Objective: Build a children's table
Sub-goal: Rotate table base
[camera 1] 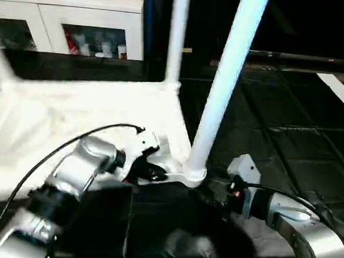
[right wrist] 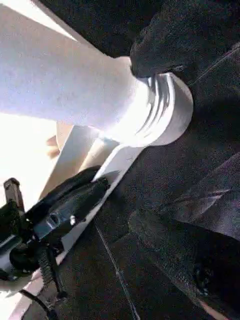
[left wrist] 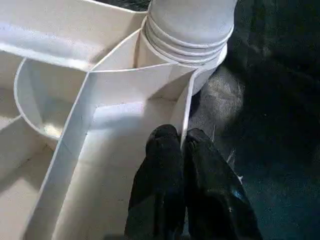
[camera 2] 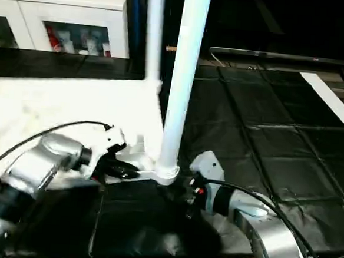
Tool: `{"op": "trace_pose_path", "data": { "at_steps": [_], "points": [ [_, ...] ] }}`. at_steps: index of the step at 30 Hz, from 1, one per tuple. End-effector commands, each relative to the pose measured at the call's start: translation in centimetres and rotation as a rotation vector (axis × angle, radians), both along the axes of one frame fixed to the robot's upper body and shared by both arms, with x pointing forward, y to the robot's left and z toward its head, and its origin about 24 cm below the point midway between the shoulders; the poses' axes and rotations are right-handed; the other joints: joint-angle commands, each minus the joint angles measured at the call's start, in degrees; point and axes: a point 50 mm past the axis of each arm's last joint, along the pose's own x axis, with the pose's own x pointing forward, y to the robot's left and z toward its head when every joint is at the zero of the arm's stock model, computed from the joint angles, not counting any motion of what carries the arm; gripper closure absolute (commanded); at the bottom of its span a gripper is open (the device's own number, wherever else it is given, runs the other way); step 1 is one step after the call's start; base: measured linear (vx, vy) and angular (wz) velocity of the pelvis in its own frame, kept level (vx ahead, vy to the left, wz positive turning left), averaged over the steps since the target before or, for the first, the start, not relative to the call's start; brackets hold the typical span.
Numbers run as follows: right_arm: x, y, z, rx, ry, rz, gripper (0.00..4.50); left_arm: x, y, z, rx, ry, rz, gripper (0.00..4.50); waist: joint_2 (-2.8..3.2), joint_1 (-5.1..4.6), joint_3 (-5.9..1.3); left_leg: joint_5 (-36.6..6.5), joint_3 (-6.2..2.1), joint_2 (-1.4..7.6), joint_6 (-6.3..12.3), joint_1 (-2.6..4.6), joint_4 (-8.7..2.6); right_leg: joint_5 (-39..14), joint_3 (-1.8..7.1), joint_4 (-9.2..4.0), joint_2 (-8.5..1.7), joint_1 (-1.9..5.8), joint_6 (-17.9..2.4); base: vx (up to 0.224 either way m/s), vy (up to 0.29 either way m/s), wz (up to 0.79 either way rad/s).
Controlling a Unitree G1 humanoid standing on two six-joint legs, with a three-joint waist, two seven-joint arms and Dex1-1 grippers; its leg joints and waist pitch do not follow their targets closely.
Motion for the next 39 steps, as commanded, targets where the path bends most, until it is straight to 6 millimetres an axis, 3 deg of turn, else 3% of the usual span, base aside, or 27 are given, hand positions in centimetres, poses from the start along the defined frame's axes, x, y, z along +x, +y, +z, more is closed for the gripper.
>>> {"op": "trace_pose_path", "data": {
  "at_steps": [1,3,5,7,8,9,19,20,23,24,25,27,31,33,34,39],
  "points": [
    [-0.2,0.1,-0.1,-0.001,-0.005,0.001,0.0,-0.3,0.4,-0.8,0.019,0.036,0.076,4.48,0.62,0.39,-2.72,-9.84,0.88,0.13,0.95,-0.62,-4.59,-10.5,1.18,-4.05,-1.9,3.14,-13.45,0.0,0.0,0.0],
    [-0.2,0.1,-0.2,-0.005,-0.007,-0.008,0.0,-0.3,0.4,-0.8,0.021,0.032,0.084,4.48,0.59,0.35,-2.73,-9.99,0.83,0.13,0.89,-0.65,-4.65,-11.13,1.19,-4.17,-1.86,3.11,-13.01,0.0,0.0,0.0],
    [-0.1,0.0,-0.1,-0.007,-0.014,-0.017,0.0,-0.4,0.2,-0.5,0.014,-0.004,0.079,4.48,0.95,0.25,-2.78,-10.07,0.74,0.09,0.78,-0.74,-4.65,-10.67,1.13,-4.16,-1.81,3.13,-12.93,0.0,0.0,0.0],
    [0.0,-0.2,-0.4,-0.011,-0.015,-0.022,0.0,-0.4,0.0,-0.6,0.016,-0.07,0.04,4.48,0.73,0.21,-2.83,-9.63,0.78,0.01,1.2,-0.84,-4.59,-10.02,1.12,-4.21,-1.77,3.18,-12.94,0.0,0.0,0.0],
    [0.1,-0.2,-0.5,-0.02,-0.015,-0.027,0.0,-0.3,0.3,-0.7,0.037,-0.106,0.024,4.48,-0.15,0.2,-2.87,-9.31,0.85,-0.01,1.65,-0.94,-4.52,-10.14,1.09,-4.36,-1.76,3.22,-12.74,0.0,0.0,0.0],
    [0.1,-0.1,-0.4,-0.019,-0.015,-0.027,0.0,-0.3,0.5,-0.7,0.049,-0.125,0.008,4.48,0.83,0.32,-2.86,-8.51,0.79,0.07,1.74,-0.85,-4.57,-9.28,1.13,-4.09,-1.8,3.07,-12.81,0.0,0.0,0.0],
    [0.0,0.2,-0.4,-0.006,-0.016,-0.015,0.0,0.3,0.8,0.7,0.009,-0.225,-0.091,4.48,0.79,0.29,-2.75,-10.44,0.74,0.17,0.94,-0.75,-4.81,-11.45,1.23,-4.22,-1.91,2.87,-12.02,0.0,0.0,0.0],
    [0.0,0.2,-0.5,-0.004,-0.015,-0.009,0.0,0.5,0.7,0.8,0.009,-0.216,-0.105,4.06,0.77,0.25,-2.76,-10.21,0.74,0.17,0.9,-0.82,-4.82,-10.9,1.23,-4.15,-1.89,2.93,-12.05,0.0,0.0,0.0],
    [0.1,0.0,-0.7,-0.027,-0.008,-0.006,0.0,0.7,0.8,1.2,0.02,-0.216,-0.138,3.95,0.28,0.4,-2.81,-9.45,0.91,0.17,1.1,-0.69,-4.68,-9.74,1.25,-4.08,-1.89,2.85,-12.42,0.0,0.0,0.0],
    [0.2,0.1,-0.6,-0.023,-0.007,-0.005,0.0,0.8,0.8,1.2,0.021,-0.217,-0.143,3.76,0.52,0.46,-2.81,-8.98,0.84,0.16,1.11,-0.69,-4.73,-9.4,1.25,-3.93,-1.93,2.91,-12.58,0.0,0.0,0.0],
    [0.2,0.3,-0.4,-0.014,-0.012,0.002,0.0,0.9,0.9,1.5,0.013,-0.213,-0.136,3.61,1.21,0.48,-2.75,-8.95,0.81,0.19,0.86,-0.65,-4.71,-9.01,1.28,-3.86,-1.93,2.82,-12.77,0.0,0.0,0.0],
    [0.1,0.2,-0.4,-0.018,-0.014,0.008,0.0,0.9,1.1,1.5,0.009,-0.199,-0.141,3.53,0.91,0.4,-2.82,-9.13,0.93,0.1,0.67,-0.63,-4.62,-8.32,1.27,-3.87,-1.85,2.98,-13.05,0.0,0.0,0.0],
    [0.0,0.1,-0.4,-0.019,-0.013,-0.009,0.0,0.6,1.7,1.2,0.038,-0.185,-0.161,3.53,0.95,0.35,-2.82,-8.74,0.92,0.14,0.67,-0.65,-4.65,-7.46,1.24,-3.76,-1.84,3.03,-13.38,0.0,0.0,0.0],
    [-0.1,0.0,-0.5,-0.017,-0.011,-0.011,0.0,0.3,2.1,1.0,0.046,-0.164,-0.162,3.53,0.36,0.34,-2.77,-9.08,0.99,0.16,0.84,-0.63,-4.67,-8.45,1.26,-3.83,-1.83,2.99,-13.2,0.0,0.0,0.0],
    [-0.1,0.1,-0.6,-0.015,-0.008,-0.009,0.0,-0.1,2.3,1.0,0.038,-0.142,-0.164,3.53,0.63,0.45,-2.74,-8.85,0.93,0.26,0.78,-0.6,-4.75,-8.76,1.3,-3.68,-1.97,2.96,-13.24,0.0,0.0,0.0],
    [0.1,0.2,-0.6,-0.021,-0.008,0.001,0.0,-0.2,2.0,0.4,0.037,-0.155,-0.121,3.53,0.48,0.54,-2.57,-9.77,1.01,0.3,0.71,-0.59,-4.81,-11.33,1.31,-4.0,-1.98,2.77,-12.61,0.0,0.0,0.0]
  ]
}}
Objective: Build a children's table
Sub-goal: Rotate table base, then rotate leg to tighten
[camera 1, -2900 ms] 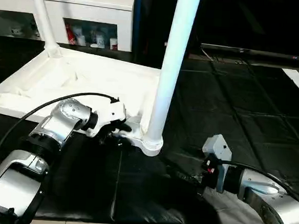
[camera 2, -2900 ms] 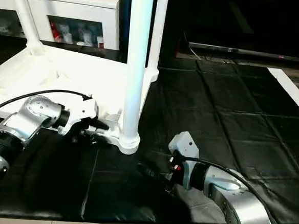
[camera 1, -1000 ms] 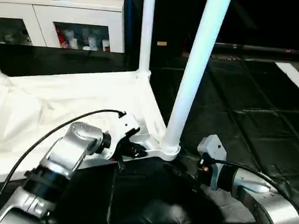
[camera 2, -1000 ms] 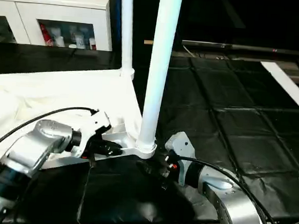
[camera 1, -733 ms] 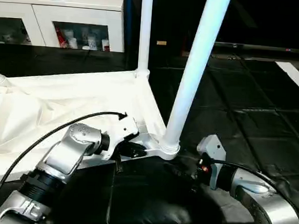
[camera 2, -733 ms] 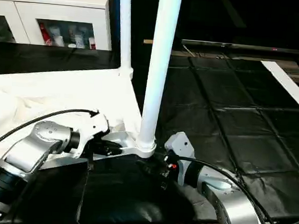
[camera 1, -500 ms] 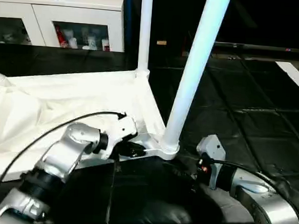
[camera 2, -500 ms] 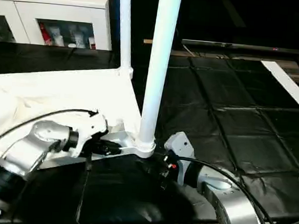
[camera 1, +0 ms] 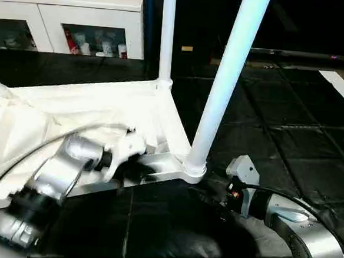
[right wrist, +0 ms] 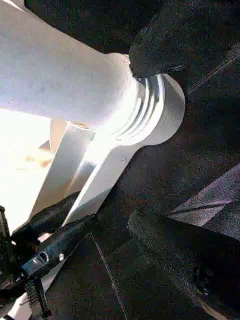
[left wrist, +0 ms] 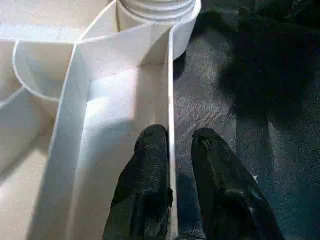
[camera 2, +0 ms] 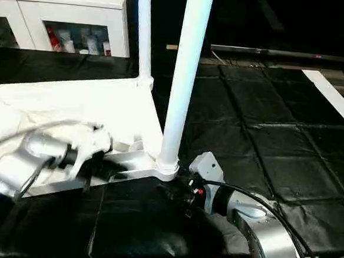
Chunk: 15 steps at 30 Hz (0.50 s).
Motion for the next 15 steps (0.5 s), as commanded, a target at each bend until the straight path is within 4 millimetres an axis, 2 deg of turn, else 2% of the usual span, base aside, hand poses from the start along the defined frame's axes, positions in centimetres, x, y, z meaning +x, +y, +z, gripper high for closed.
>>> {"op": "trace_pose_path", "data": {
  "at_steps": [1,2,7,8,11,12,14,15],
  "points": [
    [-0.11,0.2,-0.27,-0.004,0.017,0.015,0.0,0.42,-0.59,0.26,-0.012,-0.047,0.023,3.53,-0.08,0.3,-2.83,-9.9,1.0,0.23,0.68,-0.5,-4.77,-11.77,1.33,-3.97,-2.22,2.92,-12.41,0.0,0.0,0.0],
    [-0.1,0.19,-0.27,-0.004,0.017,0.015,0.0,0.46,-0.62,0.26,-0.014,-0.05,0.026,3.34,-0.23,0.36,-2.87,-9.64,1.01,0.21,0.73,-0.5,-4.74,-11.7,1.34,-3.95,-2.23,2.96,-12.3,0.0,0.0,0.0],
    [-0.1,0.32,-0.28,-0.006,0.015,0.017,0.0,0.52,-1.02,0.09,-0.02,-0.063,0.032,3.21,-0.02,0.28,-2.96,-8.26,0.92,0.14,0.84,-0.64,-4.68,-9.83,1.34,-3.79,-2.19,3.03,-12.12,0.0,0.0,0.0],
    [-0.13,0.36,-0.3,-0.005,0.014,0.015,0.0,0.51,-1.11,-0.03,-0.026,-0.06,0.034,3.21,0.53,0.3,-2.97,-8.37,0.86,0.13,0.72,-0.57,-4.66,-9.42,1.34,-3.75,-2.17,3.0,-12.29,0.0,0.0,0.0],
    [-0.17,0.33,-0.35,-0.005,0.013,0.009,0.0,0.47,-1.24,-0.16,-0.039,-0.051,0.029,3.21,0.33,0.22,-2.95,-9.18,0.93,0.14,0.58,-0.5,-4.7,-9.45,1.32,-3.85,-2.09,2.97,-12.59,0.0,0.0,0.0],
    [-0.16,0.32,-0.35,-0.005,0.013,0.008,0.0,0.52,-1.24,-0.2,-0.038,-0.053,0.029,3.35,0.55,0.16,-2.96,-9.47,0.95,0.12,0.49,-0.45,-4.67,-9.18,1.34,-3.92,-2.08,2.96,-12.71,0.0,0.0,0.0],
    [-0.16,0.32,-0.35,-0.005,0.012,0.007,0.0,0.58,-1.21,-0.25,-0.037,-0.056,0.03,3.47,0.45,0.17,-2.92,-9.9,0.91,0.11,0.48,-0.47,-4.72,-9.64,1.33,-3.92,-2.06,2.98,-12.7,0.0,0.0,0.0],
    [-0.13,0.3,-0.36,-0.006,0.011,0.005,0.0,0.62,-1.22,-0.29,-0.036,-0.055,0.03,3.59,0.63,0.15,-2.96,-10.01,0.89,0.12,0.42,-0.43,-4.71,-9.75,1.33,-3.93,-2.08,2.99,-12.71,0.0,0.0,0.0]
  ]
}}
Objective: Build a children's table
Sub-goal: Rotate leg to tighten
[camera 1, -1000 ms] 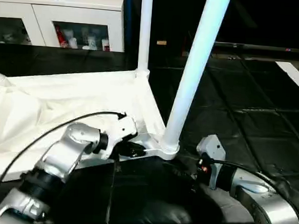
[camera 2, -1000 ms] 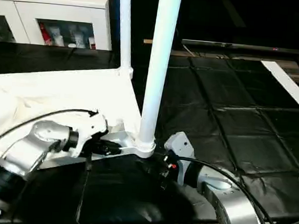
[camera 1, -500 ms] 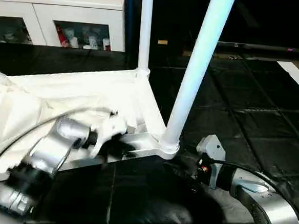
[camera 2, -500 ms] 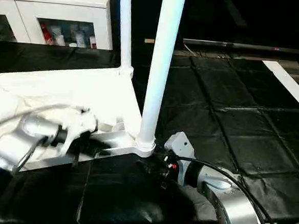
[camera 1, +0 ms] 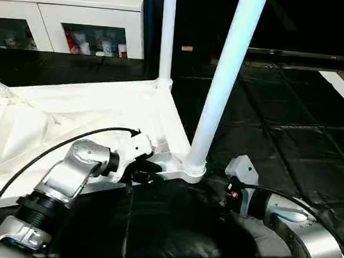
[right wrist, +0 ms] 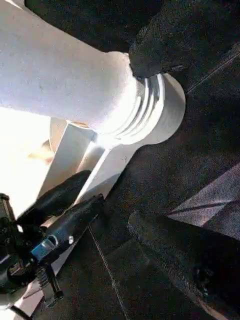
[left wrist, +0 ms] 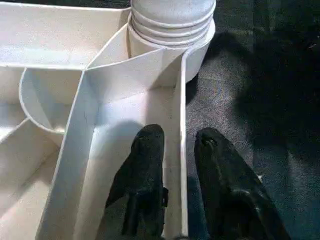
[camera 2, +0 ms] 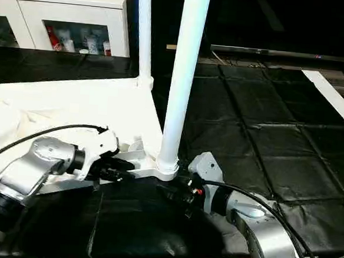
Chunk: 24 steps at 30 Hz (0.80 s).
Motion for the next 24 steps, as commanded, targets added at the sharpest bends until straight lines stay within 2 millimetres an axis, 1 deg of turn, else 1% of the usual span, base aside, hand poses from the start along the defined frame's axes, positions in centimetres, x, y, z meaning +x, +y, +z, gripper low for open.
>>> {"op": "trace_pose_path", "data": {
  "at_steps": [1,2,3,4,5,6,7,8,9,10,11,13,15,17,18,19,20,21,22,23,24],
  "points": [
    [-0.1,0.1,-0.3,-0.008,0.011,0.001,0.0,0.3,0.0,0.2,0.001,-0.013,-0.003,3.64,0.52,0.31,-3.05,-9.69,0.86,0.17,0.4,-0.45,-4.7,-9.04,1.32,-3.82,-2.17,3.02,-12.85,0.0,0.0,0.0],
    [-0.1,0.1,-0.3,-0.008,0.01,0.0,0.0,0.3,0.0,0.2,0.003,-0.009,-0.007,3.81,0.35,0.26,-3.01,-9.64,0.89,0.15,0.46,-0.49,-4.71,-8.91,1.32,-3.85,-2.13,3.01,-12.87,0.0,0.0,0.0],
    [0.0,0.1,-0.3,-0.008,0.009,-0.001,0.0,0.3,0.0,0.1,0.004,-0.006,-0.009,3.81,0.4,0.29,-3.02,-9.59,0.9,0.13,0.47,-0.48,-4.68,-8.81,1.31,-3.8,-2.13,3.01,-12.93,0.0,0.0,0.0],
    [0.0,0.1,-0.3,-0.008,0.008,-0.001,0.0,0.3,0.1,0.1,0.007,-0.005,-0.01,3.88,0.19,0.25,-3.0,-9.58,0.93,0.13,0.53,-0.5,-4.69,-8.92,1.31,-3.85,-2.14,3.03,-12.91,0.0,0.0,0.0],
    [0.0,0.1,-0.3,-0.008,0.008,-0.001,0.0,0.3,0.1,0.1,0.007,-0.005,-0.01,3.96,0.29,0.29,-3.03,-9.34,0.91,0.11,0.59,-0.51,-4.66,-8.86,1.33,-3.79,-2.18,3.05,-12.96,0.0,0.0,0.0],
    [0.1,0.2,-0.3,-0.008,0.006,0.0,0.0,0.3,0.1,0.1,0.011,-0.012,0.0,4.04,0.24,0.27,-3.01,-9.33,0.9,0.14,0.63,-0.51,-4.68,-9.0,1.32,-3.8,-2.19,3.04,-12.96,0.0,0.0,0.0],
    [0.1,0.2,-0.2,-0.007,0.005,0.0,0.0,0.4,0.2,0.1,0.014,-0.018,0.007,4.04,0.16,0.27,-2.99,-9.41,0.93,0.15,0.65,-0.51,-4.67,-9.18,1.33,-3.85,-2.21,3.03,-12.96,0.0,0.0,0.0],
    [0.2,0.2,-0.2,-0.007,0.005,0.001,0.0,0.5,0.2,0.1,0.012,-0.02,0.009,4.04,0.22,0.29,-2.97,-9.51,0.94,0.14,0.65,-0.51,-4.68,-9.61,1.35,-3.86,-2.24,3.03,-12.9,0.0,0.0,0.0],
    [0.2,0.2,-0.2,-0.007,0.005,0.002,0.0,0.5,0.2,0.1,0.011,-0.021,0.01,4.28,0.01,0.32,-2.93,-9.64,0.93,0.12,0.7,-0.56,-4.69,-10.46,1.34,-3.91,-2.24,3.03,-12.65,0.0,0.0,0.0],
    [0.3,0.3,-0.2,-0.01,0.003,0.006,0.0,0.4,0.2,0.2,-0.003,-0.02,-0.004,4.37,0.03,0.32,-2.91,-9.82,0.91,0.15,0.68,-0.57,-4.76,-11.23,1.34,-3.97,-2.28,2.99,-12.42,0.0,0.0,0.0],
    [0.3,0.3,-0.2,-0.01,0.003,0.007,0.0,0.4,0.1,0.2,-0.005,-0.019,-0.008,4.37,0.07,0.32,-2.93,-9.87,0.91,0.15,0.66,-0.55,-4.75,-11.4,1.34,-3.98,-2.28,2.98,-12.32,0.0,0.0,0.0],
    [0.4,0.2,-0.2,-0.011,0.001,0.007,0.0,0.3,0.1,0.1,-0.004,-0.016,-0.018,4.47,-0.03,0.32,-2.9,-9.92,0.91,0.16,0.67,-0.54,-4.76,-11.74,1.35,-4.0,-2.28,2.93,-12.15,0.0,0.0,0.0],
    [0.4,0.2,-0.2,-0.011,0.0,0.006,0.0,0.2,0.1,0.0,0.003,-0.017,-0.033,4.47,-0.11,0.33,-2.87,-10.06,0.92,0.18,0.64,-0.57,-4.78,-12.66,1.38,-4.11,-2.33,2.88,-11.74,0.0,0.0,0.0],
    [0.4,0.2,-0.2,-0.012,-0.001,0.006,0.0,0.1,0.1,-0.1,0.014,-0.017,-0.052,4.47,-0.04,0.35,-2.91,-9.75,0.89,0.21,0.66,-0.6,-4.77,-12.23,1.39,-4.05,-2.35,2.9,-11.74,0.0,0.0,0.0],
    [0.5,0.2,-0.2,-0.011,-0.002,0.005,0.0,0.1,0.1,-0.2,0.016,-0.019,-0.057,4.47,-0.24,0.36,-2.94,-9.2,0.88,0.18,0.77,-0.68,-4.76,-11.61,1.36,-3.95,-2.33,2.96,-11.75,0.0,0.0,0.0],
    [0.5,0.2,-0.2,-0.008,-0.003,0.006,0.0,0.0,0.1,-0.2,0.017,-0.023,-0.064,4.47,-0.13,0.37,-2.98,-8.85,0.9,0.18,0.81,-0.61,-4.71,-10.88,1.36,-3.89,-2.32,2.93,-11.91,0.0,0.0,0.0],
    [0.5,0.2,-0.1,-0.002,-0.01,0.002,0.0,-0.1,0.2,-0.1,0.011,-0.025,-0.084,4.47,-0.26,0.36,-2.96,-8.72,0.93,0.14,0.94,-0.66,-4.68,-10.57,1.35,-3.91,-2.29,2.96,-11.97,0.0,0.0,0.0],
    [0.6,0.2,0.0,-0.001,-0.012,0.001,0.0,-0.1,0.2,-0.1,0.008,-0.025,-0.089,4.47,-0.24,0.39,-2.96,-8.67,0.93,0.11,0.96,-0.68,-4.69,-10.55,1.35,-3.88,-2.3,2.98,-11.95,0.0,0.0,0.0],
    [0.6,0.1,0.0,0.005,-0.015,-0.002,0.0,-0.1,0.2,0.0,0.003,-0.023,-0.099,4.47,-0.09,0.4,-2.97,-8.73,0.91,0.16,0.9,-0.63,-4.72,-10.55,1.35,-3.85,-2.33,2.94,-12.0,0.0,0.0,0.0],
    [0.7,0.1,0.1,0.012,-0.018,-0.002,0.0,-0.2,0.3,0.1,-0.003,-0.022,-0.114,4.47,-0.13,0.38,-2.96,-8.86,0.93,0.17,0.89,-0.6,-4.71,-10.6,1.35,-3.88,-2.32,2.9,-12.01,0.0,0.0,0.0],
    [1.1,-0.4,0.5,0.03,-0.032,-0.005,0.0,-0.3,0.3,0.4,-0.015,-0.011,-0.156,4.47,-0.07,0.38,-3.02,-8.85,0.94,0.12,0.88,-0.59,-4.7,-10.4,1.36,-3.86,-2.36,2.91,-12.19,0.0,0.0,0.0]
  ]
}}
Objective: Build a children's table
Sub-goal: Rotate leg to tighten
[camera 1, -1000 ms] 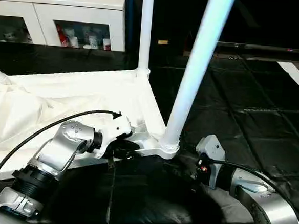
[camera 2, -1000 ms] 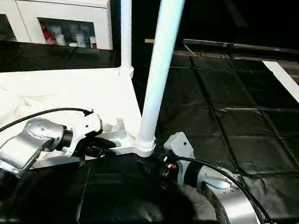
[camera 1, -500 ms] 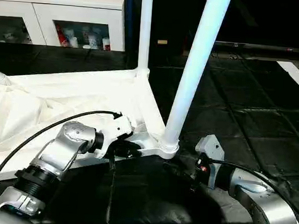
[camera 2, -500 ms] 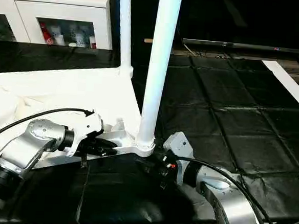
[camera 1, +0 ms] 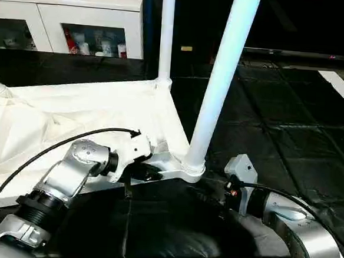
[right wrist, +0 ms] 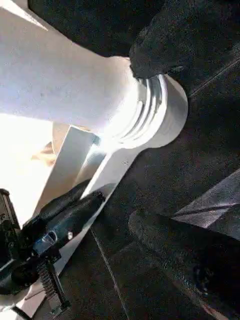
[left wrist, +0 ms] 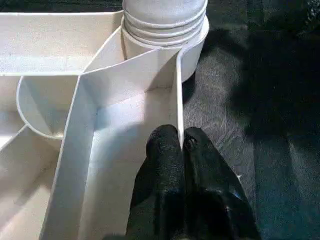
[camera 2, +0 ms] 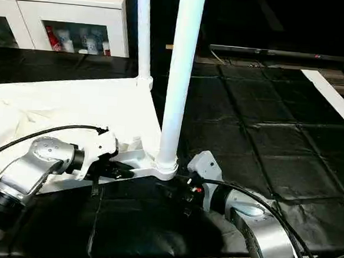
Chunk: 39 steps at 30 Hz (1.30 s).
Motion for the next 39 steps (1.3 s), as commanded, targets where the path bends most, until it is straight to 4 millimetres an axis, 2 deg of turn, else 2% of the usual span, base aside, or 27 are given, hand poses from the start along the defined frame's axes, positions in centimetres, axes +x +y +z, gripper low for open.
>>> {"op": "trace_pose_path", "data": {
  "at_steps": [1,2,3,5,7,9,12,16,18,19,20,22,23,26,27,28,31,32,33,39],
  "points": [
    [0.7,-0.6,0.5,0.016,-0.023,-0.01,0.0,-0.3,-0.3,0.4,-0.019,0.021,-0.096,4.47,0.01,0.41,-3.03,-8.9,0.91,0.08,0.91,-0.54,-4.72,-10.48,1.34,-3.82,-2.42,2.91,-12.24,0.0,0.0,0.0],
    [0.9,-0.9,0.7,0.036,-0.031,-0.01,0.0,-0.4,-0.4,0.4,-0.018,0.028,-0.124,4.47,0.03,0.53,-3.07,-8.72,1.01,0.16,1.0,-0.43,-4.64,-9.69,1.38,-3.77,-2.44,2.82,-12.63,0.0,0.0,0.0],
    [1.0,-1.1,0.8,0.051,-0.033,-0.008,0.0,-0.5,-0.4,0.3,-0.014,0.03,-0.139,4.47,-0.5,0.51,-3.1,-8.38,1.04,0.16,1.23,-0.57,-4.62,-9.21,1.35,-3.74,-2.42,2.98,-12.71,0.0,0.0,0.0],
    [1.4,-1.3,1.1,0.094,-0.035,0.013,0.0,-0.7,-0.5,0.1,0.008,0.037,-0.196,4.47,-0.42,1.06,-3.11,-7.78,1.13,0.31,2.09,-0.3,-4.55,-8.11,1.31,-3.51,-2.55,2.76,-13.44,0.0,0.0,0.0],
    [1.6,-1.1,1.3,0.109,-0.029,0.061,0.0,-0.9,-0.5,0.0,0.015,0.05,-0.234,4.47,-0.09,1.48,-3.18,-7.09,1.17,0.32,2.01,-0.18,-4.5,-6.76,1.29,-3.3,-2.52,2.76,-13.73,0.0,0.0,0.0],
    [1.7,-0.9,1.4,0.116,-0.026,0.092,0.0,-1.0,-0.5,0.0,0.019,0.053,-0.251,4.47,-0.27,1.74,-3.19,-6.87,1.26,0.32,2.25,-0.14,-4.45,-5.7,1.29,-3.21,-2.5,2.81,-14.02,0.0,0.0,0.0],
    [2.2,-0.6,1.9,0.101,-0.033,0.17,0.0,-0.9,-0.6,-0.1,0.053,0.047,-0.303,4.47,0.04,2.21,-3.25,-6.67,1.3,0.26,1.94,-0.04,-4.47,-5.41,1.18,-3.14,-2.47,2.82,-14.27,0.0,0.0,0.0],
    [2.6,-0.8,1.9,0.075,-0.04,0.207,0.0,-0.7,-0.9,-0.2,0.059,0.044,-0.326,4.47,-0.41,2.78,-3.32,-6.9,1.57,0.3,1.73,0.21,-4.38,-6.42,1.19,-3.18,-2.59,2.74,-14.08,0.0,0.0,0.0],
    [2.8,-0.9,1.6,0.052,-0.031,0.234,0.0,-0.7,-1.0,-0.2,0.062,0.043,-0.339,4.47,-0.52,2.78,-3.36,-6.82,1.61,0.29,1.67,-0.02,-4.42,-6.08,1.14,-3.09,-2.6,2.91,-13.99,0.0,0.0,0.0],
    [2.9,-0.9,1.5,0.041,-0.028,0.243,0.0,-0.7,-1.1,-0.2,0.059,0.046,-0.344,4.47,-0.25,2.85,-3.41,-6.91,1.58,0.29,1.59,0.02,-4.42,-5.99,1.11,-3.05,-2.64,2.91,-14.0,0.0,0.0,0.0],
    [3.0,-0.9,1.4,0.032,-0.025,0.253,0.0,-0.8,-1.2,-0.2,0.057,0.05,-0.35,4.47,-0.21,2.6,-3.39,-7.09,1.6,0.21,1.42,-0.09,-4.43,-5.95,1.03,-3.1,-2.54,2.95,-13.99,0.0,0.0,0.0],
    [3.0,-0.9,1.4,0.028,-0.027,0.258,0.0,-0.8,-1.2,-0.2,0.056,0.053,-0.355,4.47,-0.27,2.71,-3.45,-7.26,1.67,0.28,1.55,0.03,-4.37,-5.76,1.08,-3.09,-2.65,2.9,-14.18,0.0,0.0,0.0],
    [3.2,-0.9,1.3,0.036,-0.023,0.275,0.27,-1.0,-1.2,-0.2,0.058,0.06,-0.371,4.5,-0.29,2.75,-3.54,-6.93,1.65,0.3,1.7,-0.01,-4.33,-5.21,1.06,-2.99,-2.68,2.96,-14.32,0.0,0.0,0.0],
    [3.3,-0.9,1.4,0.054,-0.014,0.295,0.41,-1.1,-1.2,-0.2,0.064,0.068,-0.392,4.5,-0.44,2.75,-3.55,-6.36,1.68,0.28,2.19,-0.06,-4.27,-4.5,1.03,-2.95,-2.62,3.03,-14.57,0.0,0.0,0.0],
    [3.3,-1.0,1.4,0.065,-0.005,0.309,0.66,-1.2,-1.2,-0.3,0.069,0.072,-0.402,4.5,-0.55,2.79,-3.52,-6.36,1.64,0.34,2.48,-0.1,-4.29,-4.47,1.0,-2.87,-2.68,3.02,-14.84,0.0,0.0,0.0],
    [3.3,-1.0,1.3,0.071,0.004,0.321,0.73,-1.3,-1.2,-0.4,0.076,0.073,-0.406,4.5,-1.43,2.76,-3.51,-6.26,1.75,0.33,2.8,-0.18,-4.28,-4.77,0.97,-2.98,-2.65,3.1,-14.74,0.0,0.0,0.0],
    [3.0,-0.8,1.0,0.084,0.03,0.369,0.96,-1.4,-1.0,-0.6,0.091,0.075,-0.417,4.5,-0.73,2.84,-3.42,-6.94,1.64,0.46,2.81,-0.09,-4.4,-6.42,0.95,-3.08,-2.76,2.86,-14.54,0.0,0.0,0.0],
    [2.9,-0.7,0.9,0.085,0.043,0.395,1.08,-1.4,-0.9,-0.6,0.091,0.077,-0.418,4.5,-0.17,2.94,-3.48,-7.32,1.56,0.47,2.47,0.06,-4.43,-6.29,0.96,-2.98,-2.77,2.82,-14.57,0.0,0.0,0.0],
    [2.8,-0.6,0.7,0.078,0.055,0.422,1.15,-1.4,-0.7,-0.6,0.093,0.078,-0.417,4.5,-0.45,2.78,-3.48,-7.87,1.61,0.43,2.3,0.01,-4.44,-5.96,0.89,-3.06,-2.66,2.87,-14.72,0.0,0.0,0.0],
    [2.9,-0.7,0.4,0.089,0.097,0.461,1.64,-1.3,-0.4,-0.6,0.108,0.075,-0.412,4.5,-0.97,2.92,-3.5,-7.5,1.65,0.45,2.4,-0.12,-4.44,-5.89,0.9,-2.98,-2.75,2.99,-15.04,0.0,0.0,0.0]
  ]
}}
